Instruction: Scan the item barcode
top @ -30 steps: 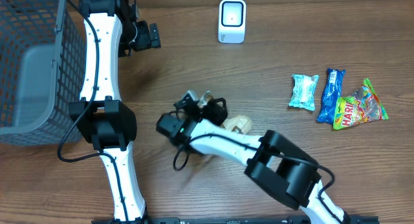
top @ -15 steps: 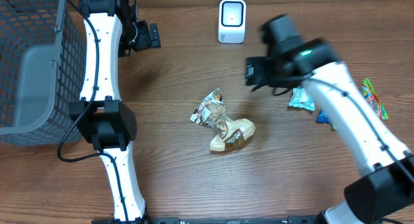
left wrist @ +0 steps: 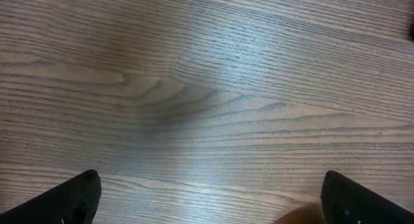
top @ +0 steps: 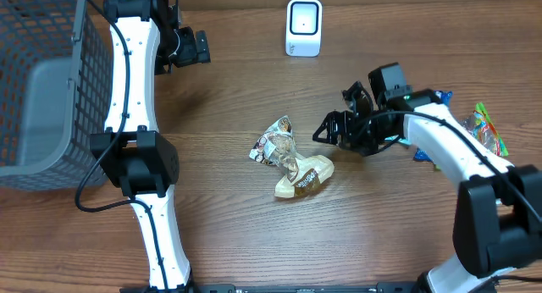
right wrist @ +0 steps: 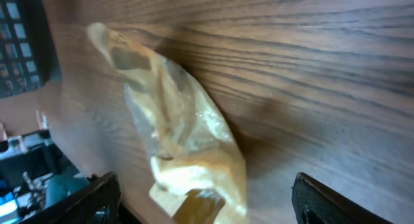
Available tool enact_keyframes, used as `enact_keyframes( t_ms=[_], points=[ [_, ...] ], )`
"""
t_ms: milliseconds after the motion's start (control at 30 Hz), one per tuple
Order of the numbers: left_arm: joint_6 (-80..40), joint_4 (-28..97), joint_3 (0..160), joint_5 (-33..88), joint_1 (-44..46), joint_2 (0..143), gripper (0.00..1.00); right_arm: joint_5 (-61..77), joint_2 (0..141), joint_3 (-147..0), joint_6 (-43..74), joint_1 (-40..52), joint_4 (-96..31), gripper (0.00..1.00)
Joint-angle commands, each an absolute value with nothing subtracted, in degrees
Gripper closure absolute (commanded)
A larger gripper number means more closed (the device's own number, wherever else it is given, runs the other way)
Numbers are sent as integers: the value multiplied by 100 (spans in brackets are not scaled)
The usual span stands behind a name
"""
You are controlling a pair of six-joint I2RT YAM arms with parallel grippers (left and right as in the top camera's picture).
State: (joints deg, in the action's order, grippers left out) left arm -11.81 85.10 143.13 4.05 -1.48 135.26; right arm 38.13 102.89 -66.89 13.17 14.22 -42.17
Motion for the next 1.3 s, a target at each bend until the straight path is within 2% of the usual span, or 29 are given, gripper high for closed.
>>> enact_keyframes(
  t_ms=[0, 167, 267, 567, 633, 733, 767, 833, 967, 1033, 1067, 1100, 1167, 1200, 1267],
  points=[
    [-1072, 8503, 14265, 445, -108, 13535, 0, 4357, 10525, -6392, 1216, 1428, -3850, 14],
    [-1072, 8503, 14265, 443, -108, 13535, 0, 4445, 10873, -6370, 1221, 1446, -3559, 14],
    [-1072, 8503, 14265, 445, -108, 13535, 0, 4941, 11159, -6370, 1221, 1544, -3354, 16],
    [-1072, 8503, 14265, 443, -108, 13535, 0, 5819, 11581, -6370, 1369, 1990, -2788, 29],
    [-1072, 8503, 14265, 443, -108, 13535, 0, 5865, 11581, -6370, 1367, 2003, -2735, 41],
    [-1072, 8506, 14265, 445, -108, 13535, 0, 5999, 11579, -6370, 1345, 2003, -2591, 74],
    [-1072, 8503, 14265, 443, -108, 13535, 0, 6060, 11579, -6370, 1345, 2003, -2541, 80],
    [-1072, 8503, 14265, 445, -108, 13535, 0, 6160, 11574, -6370, 1347, 2003, -2449, 89],
    [-1072, 8503, 14265, 443, -108, 13535, 0, 6180, 11548, -6381, 1350, 2003, -2429, 95],
    [-1072, 8506, 14265, 443, -108, 13535, 0, 6156, 11515, -6381, 1347, 2014, -2432, 95],
    [-1072, 8506, 14265, 443, -108, 13535, 0, 6084, 11513, -6381, 1352, 2021, -2460, 92],
    [-1072, 8503, 14265, 445, -108, 13535, 0, 5964, 11513, -6381, 1372, 2032, -2519, 83],
    [-1072, 8506, 14265, 445, -108, 13535, 0, 5548, 11513, -6381, 1439, 2036, -2703, 56],
    [-1072, 8506, 14265, 445, -108, 13535, 0, 5371, 11513, -6381, 1638, 2043, -2738, 48],
    [-1072, 8503, 14265, 445, -108, 13535, 0, 4989, 11515, -6381, 2049, 2060, -2814, 39]
  ],
)
